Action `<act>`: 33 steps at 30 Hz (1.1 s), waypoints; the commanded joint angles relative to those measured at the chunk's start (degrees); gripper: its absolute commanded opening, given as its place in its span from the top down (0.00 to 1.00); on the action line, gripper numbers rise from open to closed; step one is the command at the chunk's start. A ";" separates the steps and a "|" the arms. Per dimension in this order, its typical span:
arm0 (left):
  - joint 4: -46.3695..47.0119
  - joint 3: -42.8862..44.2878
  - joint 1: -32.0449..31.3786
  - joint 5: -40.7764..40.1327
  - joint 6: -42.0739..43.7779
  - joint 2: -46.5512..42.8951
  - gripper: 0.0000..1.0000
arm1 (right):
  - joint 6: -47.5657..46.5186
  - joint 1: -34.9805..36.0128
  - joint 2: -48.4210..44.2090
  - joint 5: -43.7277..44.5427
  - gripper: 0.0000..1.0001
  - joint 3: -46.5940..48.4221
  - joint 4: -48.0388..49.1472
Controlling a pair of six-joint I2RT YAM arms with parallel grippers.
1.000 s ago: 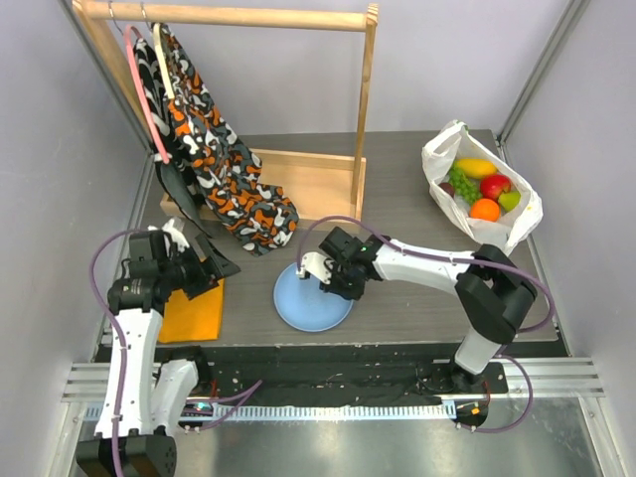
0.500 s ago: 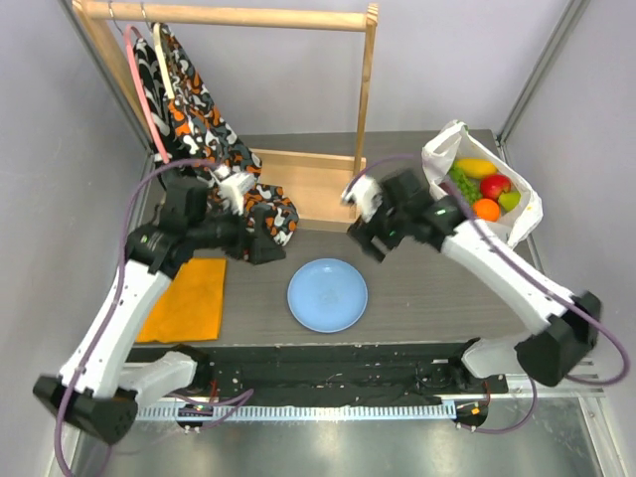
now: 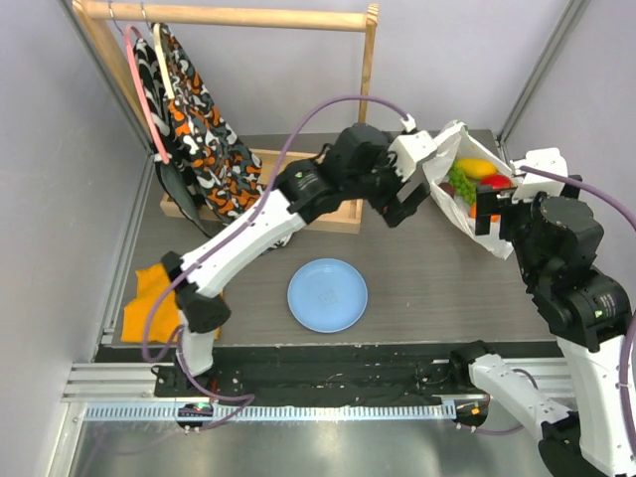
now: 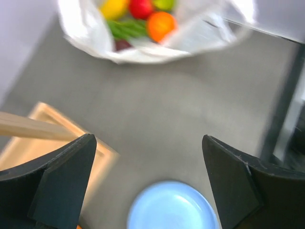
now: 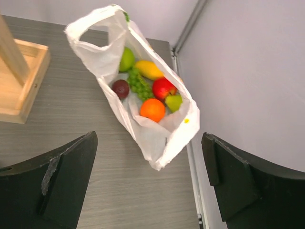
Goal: Take the fake fruits out of the plastic bag
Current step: Move the plastic bag to the center of the board.
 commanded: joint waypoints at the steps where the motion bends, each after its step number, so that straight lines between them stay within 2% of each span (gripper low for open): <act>1: 10.58 8.82 0.40 -19.97 4.19 8.05 0.00 | 2.47 -1.75 4.06 7.00 0.00 3.14 -5.66; 7: 20.16 25.79 2.77 -21.95 2.87 23.80 0.00 | 9.13 -9.56 12.94 3.24 0.01 6.04 -10.58; 11: 31.40 26.77 4.79 -17.11 0.86 27.93 0.00 | 13.20 -18.71 19.70 -6.43 0.01 10.34 -16.30; 12: 32.65 27.12 5.49 -16.94 0.16 28.72 0.00 | 13.20 -23.42 20.42 -8.88 0.01 10.79 -17.18; 17: 37.13 28.88 6.72 -16.85 -2.92 34.26 0.00 | 10.75 -30.22 24.64 -12.68 0.01 17.46 -26.14; 20: 40.21 29.40 7.08 -15.45 -4.24 35.84 0.03 | 9.25 -33.83 22.98 -13.47 0.01 14.68 -29.05; 22: 40.83 29.49 7.16 -13.16 -4.94 36.46 0.14 | 8.28 -37.60 20.78 -14.26 0.01 11.51 -29.06; 23: 40.92 29.40 7.16 -12.28 -4.86 36.46 0.24 | 7.15 -39.01 20.69 -15.13 0.01 11.50 -29.14; 25: 41.01 28.70 7.34 -8.69 -7.49 36.38 0.32 | 5.91 -42.61 23.05 -17.51 0.04 12.90 -30.46; 27: 40.84 27.91 7.34 -5.16 -8.37 36.38 0.49 | 5.47 -47.86 27.09 -20.74 0.07 13.95 -31.17; 28: 40.66 27.91 7.43 -4.72 -9.42 36.38 0.71 | 5.29 -49.55 28.41 -22.51 0.09 13.87 -31.08; 29: 40.40 27.91 7.34 -4.63 -9.78 36.38 0.81 | 5.38 -50.87 30.16 -24.35 0.11 13.70 -30.91; 30: 39.61 27.82 7.43 -4.63 -10.04 36.29 0.90 | 5.38 -52.36 33.14 -30.55 0.20 12.65 -30.64; 31: 39.08 27.82 7.34 -4.54 -10.13 36.03 0.97 | 5.38 -54.12 34.56 -32.79 0.25 11.77 -29.94; 33: 36.72 26.69 7.51 -3.76 -9.78 34.36 1.00 | 5.46 -54.84 36.50 -36.04 0.38 10.10 -24.86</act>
